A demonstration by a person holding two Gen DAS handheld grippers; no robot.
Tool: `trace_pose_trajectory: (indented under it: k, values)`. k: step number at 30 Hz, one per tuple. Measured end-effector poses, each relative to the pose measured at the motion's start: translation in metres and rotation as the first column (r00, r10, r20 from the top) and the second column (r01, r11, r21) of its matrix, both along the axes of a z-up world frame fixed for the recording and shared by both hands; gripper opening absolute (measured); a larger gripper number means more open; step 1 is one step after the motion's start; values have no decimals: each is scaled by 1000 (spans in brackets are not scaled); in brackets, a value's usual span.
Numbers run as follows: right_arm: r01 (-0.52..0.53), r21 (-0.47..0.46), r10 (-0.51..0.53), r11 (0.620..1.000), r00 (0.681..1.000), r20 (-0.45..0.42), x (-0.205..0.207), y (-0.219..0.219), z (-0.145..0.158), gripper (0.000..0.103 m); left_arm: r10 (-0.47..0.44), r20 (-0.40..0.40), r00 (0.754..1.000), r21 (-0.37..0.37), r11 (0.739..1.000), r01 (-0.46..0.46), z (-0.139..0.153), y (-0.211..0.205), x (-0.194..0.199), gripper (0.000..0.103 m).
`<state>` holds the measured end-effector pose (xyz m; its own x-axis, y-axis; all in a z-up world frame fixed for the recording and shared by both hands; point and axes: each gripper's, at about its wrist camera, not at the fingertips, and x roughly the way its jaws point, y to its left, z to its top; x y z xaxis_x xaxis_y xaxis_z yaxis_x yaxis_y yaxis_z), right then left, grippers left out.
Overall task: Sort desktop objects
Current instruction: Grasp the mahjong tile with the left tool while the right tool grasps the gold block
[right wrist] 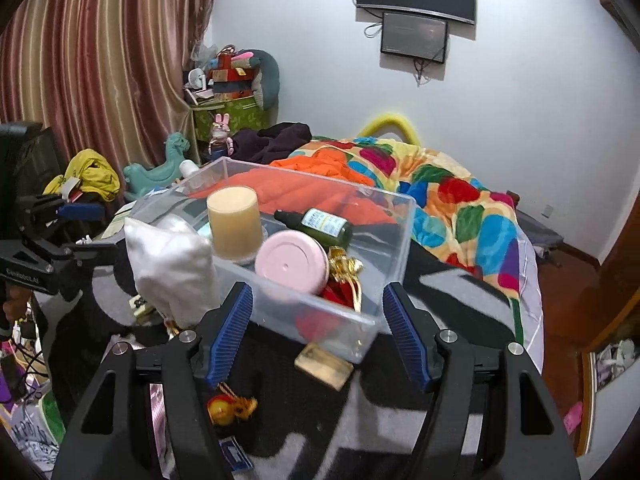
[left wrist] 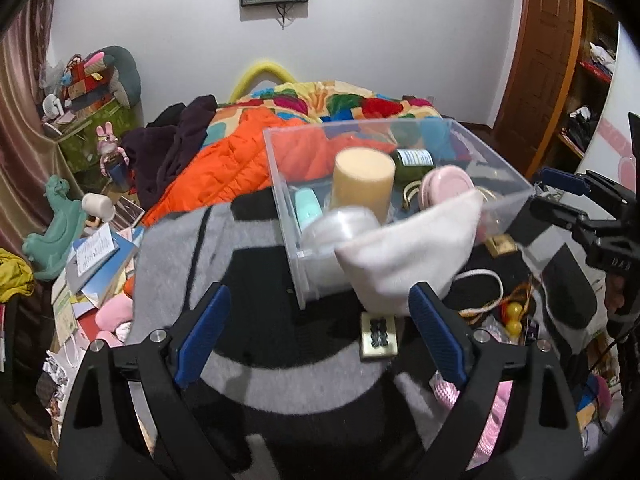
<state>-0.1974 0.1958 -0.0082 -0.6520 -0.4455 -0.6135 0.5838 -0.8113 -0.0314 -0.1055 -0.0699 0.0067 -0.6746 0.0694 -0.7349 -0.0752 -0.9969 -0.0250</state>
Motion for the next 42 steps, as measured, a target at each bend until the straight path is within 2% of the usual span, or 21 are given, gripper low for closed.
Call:
trace_pose_trajectory:
  k: [3,7,9,12,16,18,21,28,30,31,35,42]
  values:
    - [27,-9,-26,1000,999,23,0,6,-7,64,-26,20,999,13,1000,25,-10,2,4,91]
    - [49,-26,-47,998,997,68,-4,14,-20,64,-53,69,996,14,999,52,-27,6,5,77]
    - [56,-37,-53,998,994,95,-6,17,-27,64,-62,93,994,26,998,60,-34,8,4,76]
    - [62,-54,-54,997,989,135,-7,20,-37,59,-90,125,988,49,995,85,-43,14,3,71]
    - [62,-40,-54,997,983,174,-9,19,-50,49,-111,132,985,36,994,107,-49,25,1,69]
    - [61,-44,-51,997,979,196,-12,17,-55,48,-115,140,983,31,993,112,-53,29,-1,65]
    - [63,-52,-50,997,976,213,-15,13,-60,48,-119,160,980,29,993,116,-59,33,-5,63]
    - [62,-26,-56,998,978,200,-15,-2,-68,48,-107,151,983,30,994,103,-62,35,-9,63]
    - [62,-15,-58,998,982,181,-13,-6,-70,44,-111,145,983,20,994,109,-63,37,-11,61]
    - [59,-9,-56,998,983,175,-12,-8,-70,39,-116,141,983,14,993,115,-63,39,-11,55]
    - [43,-29,-37,999,985,167,-6,-7,-67,39,-141,124,982,8,990,141,-59,43,-8,24]
    - [33,-62,-22,997,985,172,4,3,-59,39,-128,107,986,35,992,125,-55,33,2,24]
